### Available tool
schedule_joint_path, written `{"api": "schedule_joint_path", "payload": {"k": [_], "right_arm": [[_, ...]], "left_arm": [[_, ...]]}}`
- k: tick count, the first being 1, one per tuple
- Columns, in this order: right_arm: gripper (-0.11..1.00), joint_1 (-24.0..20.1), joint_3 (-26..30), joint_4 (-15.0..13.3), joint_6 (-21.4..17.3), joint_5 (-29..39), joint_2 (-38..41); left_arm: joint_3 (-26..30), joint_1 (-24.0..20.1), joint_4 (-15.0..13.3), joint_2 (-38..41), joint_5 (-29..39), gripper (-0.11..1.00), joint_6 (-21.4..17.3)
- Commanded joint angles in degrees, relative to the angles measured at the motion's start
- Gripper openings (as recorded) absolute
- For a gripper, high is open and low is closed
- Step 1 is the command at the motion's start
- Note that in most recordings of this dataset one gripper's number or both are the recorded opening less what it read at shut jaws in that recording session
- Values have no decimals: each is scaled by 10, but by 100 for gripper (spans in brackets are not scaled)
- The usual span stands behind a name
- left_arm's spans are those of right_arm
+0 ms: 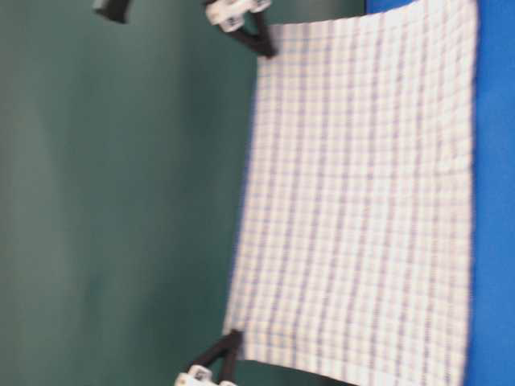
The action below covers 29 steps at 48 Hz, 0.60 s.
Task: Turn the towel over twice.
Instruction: 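Lift the towel corners and pull them away from the table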
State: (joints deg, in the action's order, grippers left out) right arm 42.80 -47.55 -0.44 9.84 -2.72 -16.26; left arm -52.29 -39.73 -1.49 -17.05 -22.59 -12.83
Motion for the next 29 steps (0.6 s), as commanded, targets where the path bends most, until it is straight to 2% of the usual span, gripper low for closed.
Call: {"api": "schedule_joint_path", "payload": {"k": [1,14,29], "right_arm": [[2,4,39,-1,8,25,-26],[2,-5,85,-1,18,91,-82],[2,-74,76,0,9,156,-170]], "left_arm": [[22,-3,0,-20,-3,2,-1],[33,10,1,-69,-2,2,-1],[21,68,1,-150,33,2,0]]}}
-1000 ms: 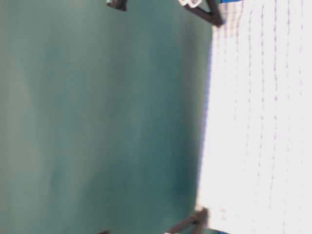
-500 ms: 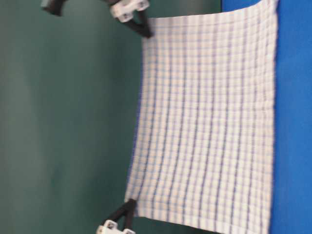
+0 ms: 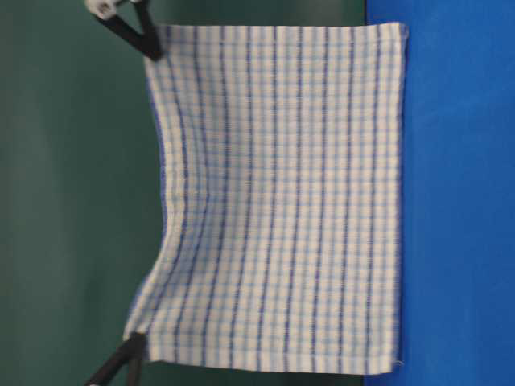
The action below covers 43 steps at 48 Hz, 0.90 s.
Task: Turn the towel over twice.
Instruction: 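Lift the towel corners and pull them away from the table, then swing the held edge down and toward the near side, flipping the towel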
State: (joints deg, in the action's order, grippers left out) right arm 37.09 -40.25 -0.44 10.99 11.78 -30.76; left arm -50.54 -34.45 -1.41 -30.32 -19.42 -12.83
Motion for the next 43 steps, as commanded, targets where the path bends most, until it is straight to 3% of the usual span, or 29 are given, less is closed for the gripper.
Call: {"api": "schedule_joint_path", "payload": {"k": [1,14,23,43], "right_arm": [[2,-23,-1,0,-4,14,-30],[2,-116,-23,2,-32,100,-69],[2,-189,-47,2,-59,122,-68],[2,-376,-114,2,-170,87,-34]], "left_arm": [[1,19,0,-20,1,2,1],[-40,74,0,-60,24,2,1],[-82,118,0,-69,28,2,10],[-143,300,0,-60,67,2,60]]}}
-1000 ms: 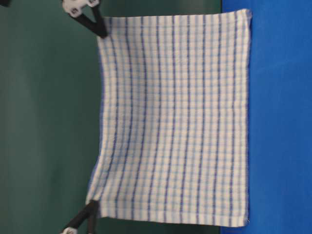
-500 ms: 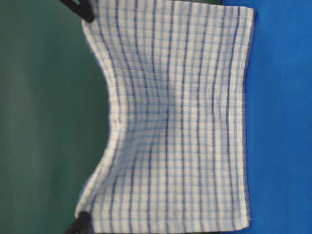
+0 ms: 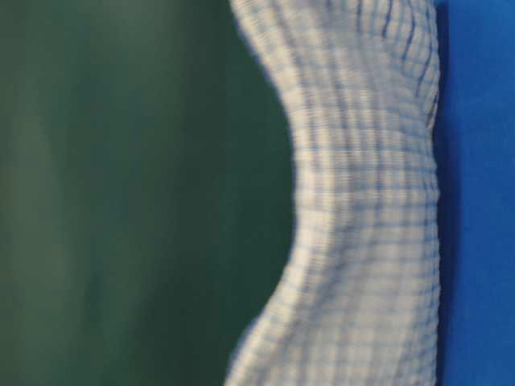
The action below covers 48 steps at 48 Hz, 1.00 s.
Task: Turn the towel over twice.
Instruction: 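Swing the held edge down and toward the near side, flipping the towel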
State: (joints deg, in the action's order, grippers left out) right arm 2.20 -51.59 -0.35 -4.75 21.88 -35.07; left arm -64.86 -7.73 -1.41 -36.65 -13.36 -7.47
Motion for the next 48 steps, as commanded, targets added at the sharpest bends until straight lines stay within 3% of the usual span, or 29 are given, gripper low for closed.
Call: {"api": "schedule_joint_path", "payload": {"k": [1,12,21,35,48], "right_arm": [[2,-34,-4,1,-18,-17,14],[2,-88,-32,2,-81,-59,83],[2,-113,-40,2,-125,-96,145],[2,-174,-50,2,-181,-163,209],[2,-195,-49,1,-203,-174,230]], "left_arm": [[-2,41,0,4,8,2,8],[-14,105,-1,51,11,2,53],[-18,142,-1,136,-9,2,102],[4,214,-1,256,-59,2,133],[20,231,-1,278,-56,2,147]]}}
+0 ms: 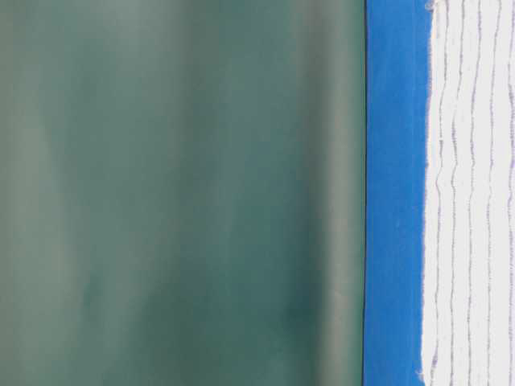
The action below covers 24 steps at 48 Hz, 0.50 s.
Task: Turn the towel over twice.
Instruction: 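Swing the held edge down and toward the near side, flipping the towel, then open both grippers and release the towel edge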
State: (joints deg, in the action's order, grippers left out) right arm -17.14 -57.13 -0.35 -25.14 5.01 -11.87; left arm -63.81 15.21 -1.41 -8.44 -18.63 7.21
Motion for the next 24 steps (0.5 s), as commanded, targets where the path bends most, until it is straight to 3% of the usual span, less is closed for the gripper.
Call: {"api": "schedule_joint_path", "payload": {"k": [1,15,19,22,24], "right_arm": [[2,-2,6,1,1,-5,0],[2,1,11,0,1,-4,8],[3,1,13,1,0,-4,10],[4,1,16,0,-1,-4,11],[11,1,18,0,-1,-3,11]], "left_arm": [[10,2,-1,-4,-4,2,0],[14,1,-1,-4,17,5,1],[18,0,-1,-4,18,22,0],[20,0,-1,-5,18,42,-1],[22,0,-1,-7,22,55,-4]]}}
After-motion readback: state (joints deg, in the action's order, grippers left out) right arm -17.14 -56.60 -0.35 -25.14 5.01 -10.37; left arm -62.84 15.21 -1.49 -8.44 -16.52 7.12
